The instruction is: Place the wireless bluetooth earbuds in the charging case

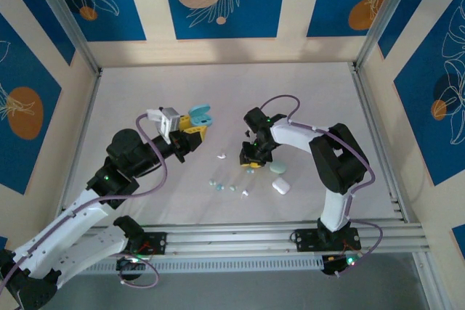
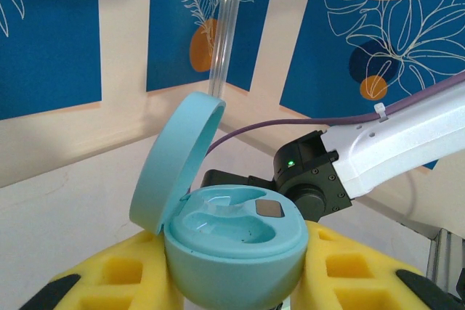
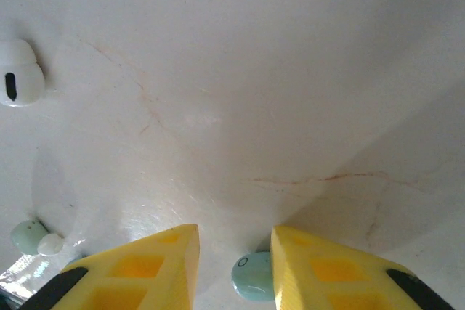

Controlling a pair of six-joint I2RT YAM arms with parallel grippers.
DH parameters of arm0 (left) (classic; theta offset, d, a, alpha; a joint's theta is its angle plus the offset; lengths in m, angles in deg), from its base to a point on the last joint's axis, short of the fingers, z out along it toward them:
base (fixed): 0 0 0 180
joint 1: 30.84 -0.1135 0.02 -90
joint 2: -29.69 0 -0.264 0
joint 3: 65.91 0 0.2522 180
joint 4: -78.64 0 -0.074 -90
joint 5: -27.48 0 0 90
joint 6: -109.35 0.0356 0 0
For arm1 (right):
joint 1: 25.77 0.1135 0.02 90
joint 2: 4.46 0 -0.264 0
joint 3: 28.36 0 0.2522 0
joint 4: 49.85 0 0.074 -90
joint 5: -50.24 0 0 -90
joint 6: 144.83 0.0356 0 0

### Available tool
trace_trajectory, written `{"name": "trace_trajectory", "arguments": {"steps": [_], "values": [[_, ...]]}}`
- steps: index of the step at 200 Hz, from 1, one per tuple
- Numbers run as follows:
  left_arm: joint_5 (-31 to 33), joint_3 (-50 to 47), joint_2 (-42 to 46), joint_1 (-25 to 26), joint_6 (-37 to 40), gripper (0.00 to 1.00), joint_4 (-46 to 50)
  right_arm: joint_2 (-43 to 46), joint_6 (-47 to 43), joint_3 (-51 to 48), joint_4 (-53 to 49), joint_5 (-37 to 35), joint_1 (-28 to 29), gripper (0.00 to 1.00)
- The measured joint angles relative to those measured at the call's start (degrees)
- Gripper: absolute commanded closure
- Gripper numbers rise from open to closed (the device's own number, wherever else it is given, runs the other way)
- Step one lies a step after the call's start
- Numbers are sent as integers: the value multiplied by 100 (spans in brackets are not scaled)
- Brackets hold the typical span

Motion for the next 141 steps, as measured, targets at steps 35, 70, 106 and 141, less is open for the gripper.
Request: {"name": "trace_trajectory", "arguments": {"steps": [35,70,106,141], "values": [[0,0,0,0,2,72,0,-33,-225,15,-201,-26,0,66],[0,0,-4,0,0,72,0,-44,-378,13,-374,17,57,66],[-2,0,-59,0,-2,72,-22,-42,-415,-37,-433,175,168,66],[-2,0,-66,0,-4,72,-22,-22,-413,-42,-461,267,251,64]]}}
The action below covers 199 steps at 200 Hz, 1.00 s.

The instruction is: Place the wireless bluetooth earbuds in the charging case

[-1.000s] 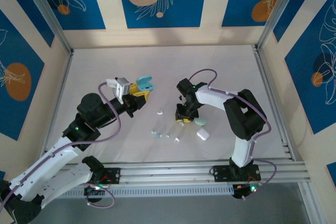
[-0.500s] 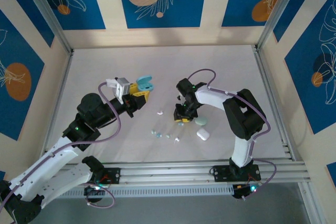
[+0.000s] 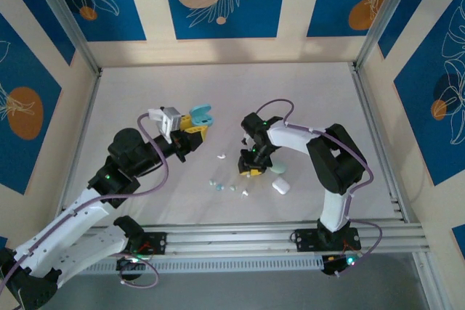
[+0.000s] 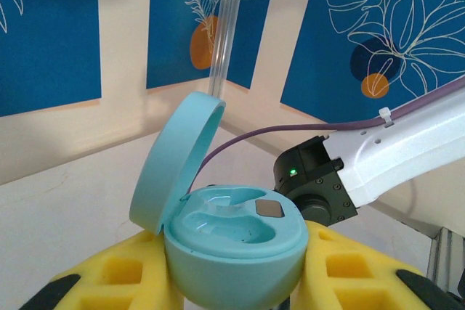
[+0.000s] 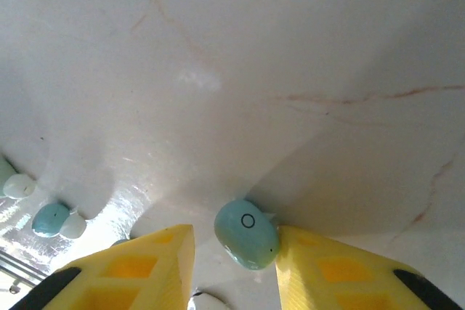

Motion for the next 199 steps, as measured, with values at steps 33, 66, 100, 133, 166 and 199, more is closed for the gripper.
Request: {"name": "trace_trajectory", "arguments": {"steps": [33,66,100,133,166,199], "values": [[2,0,0,0,-24,72,0,66,-26,2,-33,-44,-17,61],[0,0,0,0,-31,72,0,66,-295,11,-114,-164,-114,60],[0,0,0,0,-42,72,0,22,-671,160,-186,-153,-144,60],[2,0,0,0,-44,72,2,-111,-929,280,-188,-46,-144,61],[2,0,0,0,-42,72,2,-227,-1021,280,-188,42,-144,63],[0,0,-11,0,-42,72,2,-249,-1051,280,-190,120,-177,65]]}}
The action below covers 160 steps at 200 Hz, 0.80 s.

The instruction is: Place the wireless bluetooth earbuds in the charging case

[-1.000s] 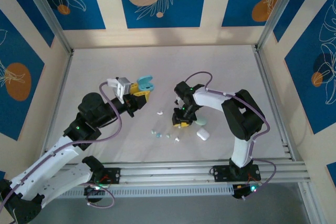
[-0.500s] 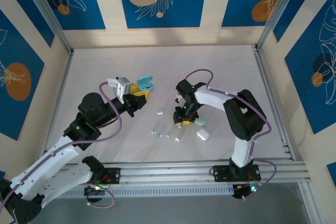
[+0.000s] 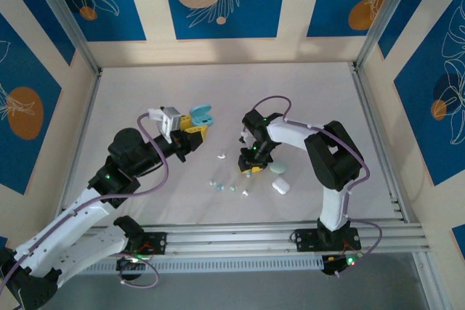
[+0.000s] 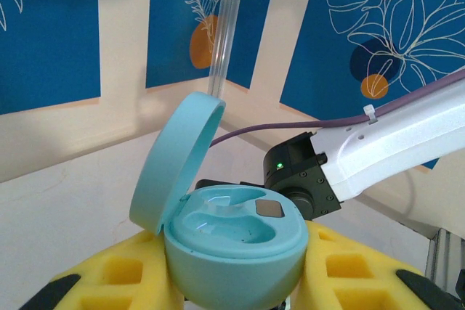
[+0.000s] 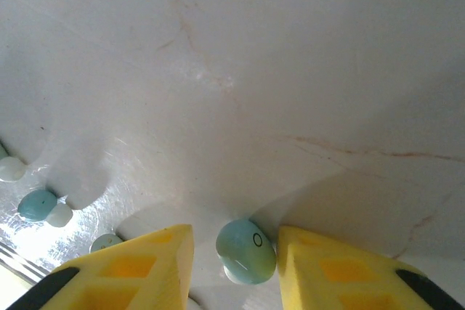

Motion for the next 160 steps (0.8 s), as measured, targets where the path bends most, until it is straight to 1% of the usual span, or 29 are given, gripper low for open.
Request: {"name": "trace_trajectory", "arguments": {"steps": [19,64,112,132,160], "values": [[0,2,-24,0,0,72,-2,-24,2,-2,22,72,0,67],[0,9,-37,0,0,72,-2,-44,2,-2,24,144,-7,67],[-2,9,-37,0,0,72,-2,-81,22,66,-48,-188,138,69],[-2,9,-37,0,0,72,-2,-107,74,136,-125,-374,227,73],[-2,9,-37,0,0,72,-2,-94,297,153,-140,-564,293,76]]}}
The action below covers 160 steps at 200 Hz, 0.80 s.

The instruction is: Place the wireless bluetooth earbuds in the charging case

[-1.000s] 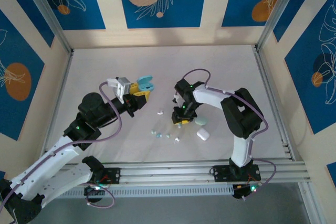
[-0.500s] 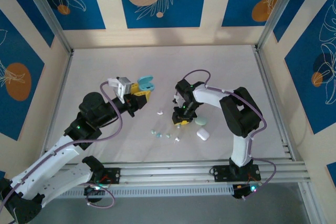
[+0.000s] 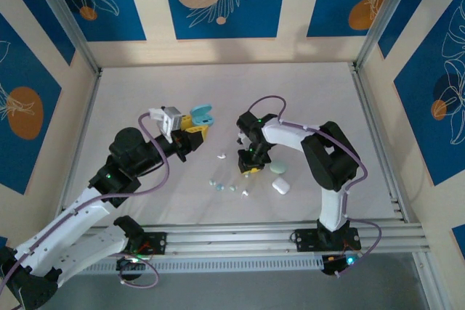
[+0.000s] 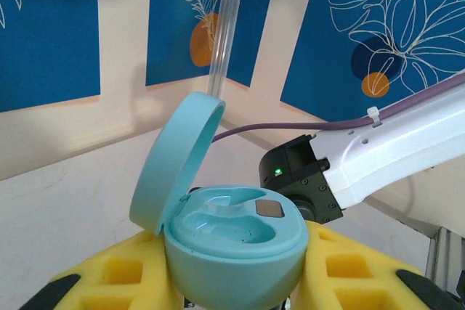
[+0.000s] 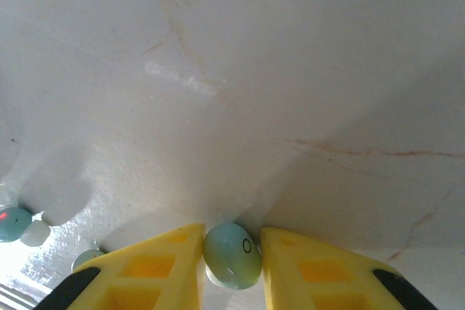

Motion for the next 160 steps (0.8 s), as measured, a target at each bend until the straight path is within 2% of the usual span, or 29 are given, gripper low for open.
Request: {"name": "trace_trajectory", "arguments": {"steps": [43,106,160], "values": [[11,0,2,0,4,72,7,214,643,-2,-114,-426,81,77],[273,0,-81,0,177,73,219,1486,1690,332,-953,-1486,39,77],[192,-262,-459,0,433,72,44,2304,2006,525,-1370,-1882,83,77]]}}
